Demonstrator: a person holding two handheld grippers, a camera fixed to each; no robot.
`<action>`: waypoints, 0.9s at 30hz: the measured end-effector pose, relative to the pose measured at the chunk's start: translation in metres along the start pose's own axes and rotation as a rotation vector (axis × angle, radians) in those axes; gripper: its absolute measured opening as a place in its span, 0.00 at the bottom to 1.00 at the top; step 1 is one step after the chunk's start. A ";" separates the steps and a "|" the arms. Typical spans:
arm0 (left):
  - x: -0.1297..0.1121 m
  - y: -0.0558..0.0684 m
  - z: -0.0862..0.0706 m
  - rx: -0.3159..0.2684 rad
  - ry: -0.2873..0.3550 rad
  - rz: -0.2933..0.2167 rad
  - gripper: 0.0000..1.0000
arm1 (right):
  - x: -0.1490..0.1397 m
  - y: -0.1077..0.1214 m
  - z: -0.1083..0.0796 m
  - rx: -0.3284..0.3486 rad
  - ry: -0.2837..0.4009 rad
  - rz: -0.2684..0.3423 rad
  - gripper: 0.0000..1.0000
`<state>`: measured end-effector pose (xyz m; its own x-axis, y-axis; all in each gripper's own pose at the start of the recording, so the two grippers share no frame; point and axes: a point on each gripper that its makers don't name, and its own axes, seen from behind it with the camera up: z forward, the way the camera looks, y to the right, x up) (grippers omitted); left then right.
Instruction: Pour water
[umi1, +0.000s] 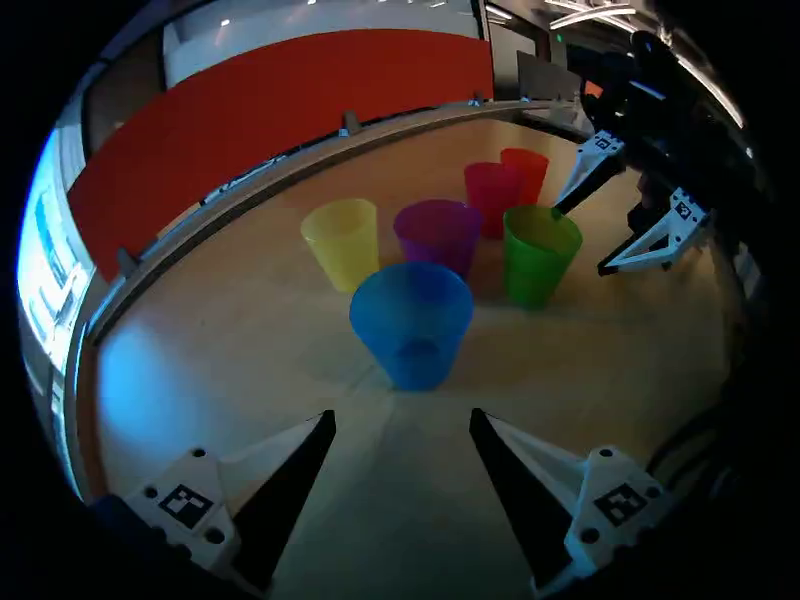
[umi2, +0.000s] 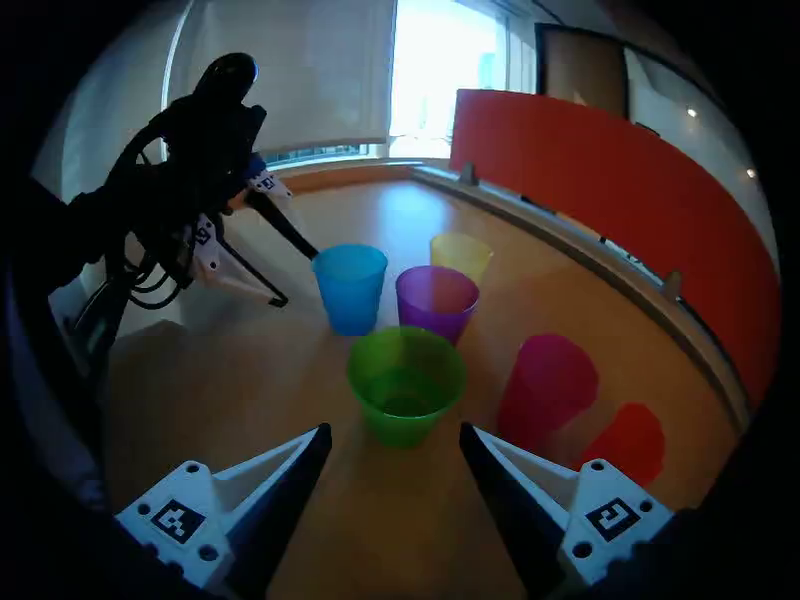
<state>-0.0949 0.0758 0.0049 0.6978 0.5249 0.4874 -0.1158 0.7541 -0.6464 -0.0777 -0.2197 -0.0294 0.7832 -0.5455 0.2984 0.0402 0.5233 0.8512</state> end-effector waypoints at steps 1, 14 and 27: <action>-0.001 -0.001 -0.003 0.010 0.007 -0.011 1.00 | 0.000 0.000 -0.003 -0.008 0.004 0.002 1.00; 0.001 -0.006 -0.038 0.117 0.111 -0.078 1.00 | -0.001 0.008 -0.043 -0.129 0.089 0.074 1.00; 0.019 -0.032 -0.066 0.280 0.281 -0.150 1.00 | 0.002 0.026 -0.075 -0.298 0.208 0.165 0.99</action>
<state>-0.0317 0.0355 -0.0039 0.8825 0.3024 0.3602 -0.1588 0.9125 -0.3770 -0.0286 -0.1578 -0.0394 0.9019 -0.3100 0.3008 0.0577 0.7766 0.6274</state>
